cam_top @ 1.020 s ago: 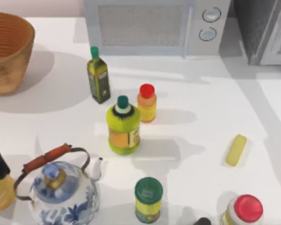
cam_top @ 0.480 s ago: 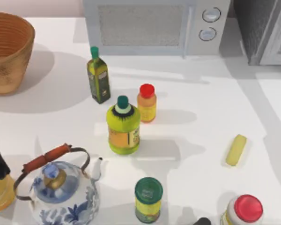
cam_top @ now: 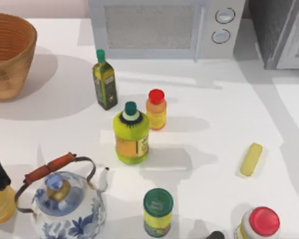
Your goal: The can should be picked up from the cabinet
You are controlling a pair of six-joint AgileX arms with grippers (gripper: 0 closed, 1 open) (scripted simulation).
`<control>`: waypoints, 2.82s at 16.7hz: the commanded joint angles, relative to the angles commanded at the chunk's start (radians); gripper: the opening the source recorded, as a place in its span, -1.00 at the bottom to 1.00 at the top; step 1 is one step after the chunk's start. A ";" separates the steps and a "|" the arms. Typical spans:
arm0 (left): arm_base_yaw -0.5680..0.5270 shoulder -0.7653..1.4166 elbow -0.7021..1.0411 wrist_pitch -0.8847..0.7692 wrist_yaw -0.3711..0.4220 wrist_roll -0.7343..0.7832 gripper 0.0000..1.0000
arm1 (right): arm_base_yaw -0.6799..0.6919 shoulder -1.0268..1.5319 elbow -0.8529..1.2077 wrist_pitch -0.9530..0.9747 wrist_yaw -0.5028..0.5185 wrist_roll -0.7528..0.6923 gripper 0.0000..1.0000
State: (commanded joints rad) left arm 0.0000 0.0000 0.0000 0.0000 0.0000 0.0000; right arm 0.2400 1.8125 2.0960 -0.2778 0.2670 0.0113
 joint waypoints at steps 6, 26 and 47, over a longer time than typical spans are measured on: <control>0.000 0.000 0.000 0.000 0.000 0.000 1.00 | 0.000 0.000 0.000 0.000 0.000 0.000 -1.00; 0.000 0.000 0.000 0.000 0.000 0.000 1.00 | 0.226 -0.463 -0.162 -0.302 0.216 0.000 -1.00; 0.000 0.000 0.000 0.000 0.000 0.000 1.00 | -0.076 -1.335 -1.495 0.072 -0.097 -0.009 -1.00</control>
State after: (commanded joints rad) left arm 0.0000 0.0000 0.0000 0.0000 0.0000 0.0000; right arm 0.1636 0.4777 0.6015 -0.2062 0.1704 0.0026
